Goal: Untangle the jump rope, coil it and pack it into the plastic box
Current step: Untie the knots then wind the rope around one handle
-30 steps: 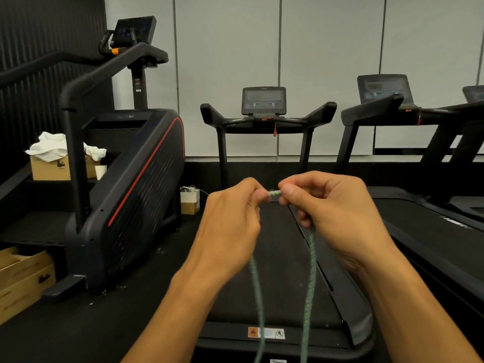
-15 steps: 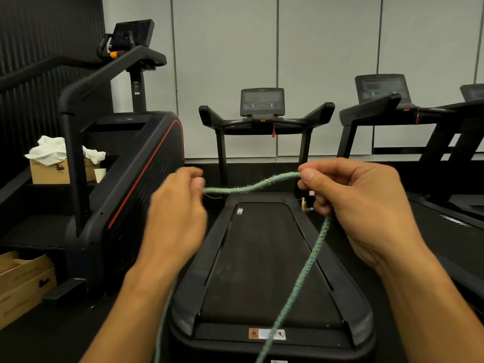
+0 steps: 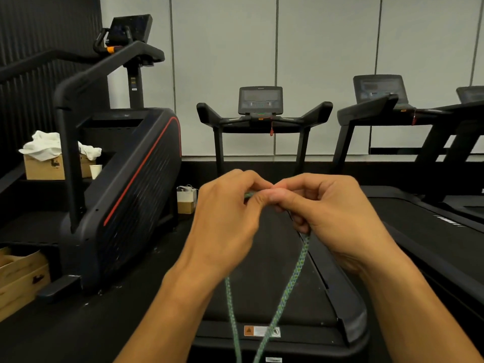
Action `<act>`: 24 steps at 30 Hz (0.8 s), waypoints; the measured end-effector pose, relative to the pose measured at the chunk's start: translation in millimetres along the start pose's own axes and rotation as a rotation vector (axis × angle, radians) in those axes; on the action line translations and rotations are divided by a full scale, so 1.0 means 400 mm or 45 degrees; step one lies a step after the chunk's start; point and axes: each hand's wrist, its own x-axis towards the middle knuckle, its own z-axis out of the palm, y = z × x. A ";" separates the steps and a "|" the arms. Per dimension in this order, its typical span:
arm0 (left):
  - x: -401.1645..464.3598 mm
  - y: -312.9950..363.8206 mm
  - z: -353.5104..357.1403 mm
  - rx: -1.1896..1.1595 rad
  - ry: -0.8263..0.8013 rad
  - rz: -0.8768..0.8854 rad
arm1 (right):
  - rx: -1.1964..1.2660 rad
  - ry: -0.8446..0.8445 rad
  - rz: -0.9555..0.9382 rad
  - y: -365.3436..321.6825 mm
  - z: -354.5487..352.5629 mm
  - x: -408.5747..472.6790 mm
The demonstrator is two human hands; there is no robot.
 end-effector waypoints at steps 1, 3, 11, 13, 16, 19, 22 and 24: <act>0.003 -0.009 -0.006 0.036 0.040 -0.011 | 0.008 -0.001 0.012 -0.001 -0.002 0.001; 0.015 -0.043 -0.025 0.110 0.154 -0.097 | 0.060 0.026 0.039 -0.005 -0.015 0.004; -0.003 -0.232 -0.097 0.258 0.518 -0.724 | 0.380 -0.022 0.136 -0.010 -0.037 0.003; -0.010 -0.248 -0.082 0.279 0.397 -0.785 | 0.523 -0.050 0.168 -0.014 -0.031 0.004; -0.003 -0.195 -0.042 0.254 0.159 -0.687 | 0.686 -0.073 0.184 -0.016 -0.010 0.009; -0.003 -0.067 -0.002 0.097 0.102 -0.272 | 0.722 -0.041 0.156 -0.013 0.021 0.011; -0.006 0.025 0.022 -0.462 -0.153 -0.202 | 0.630 -0.054 0.163 -0.010 0.049 0.004; -0.004 0.033 0.031 -0.542 -0.208 -0.223 | 0.570 -0.055 0.201 -0.008 0.056 0.001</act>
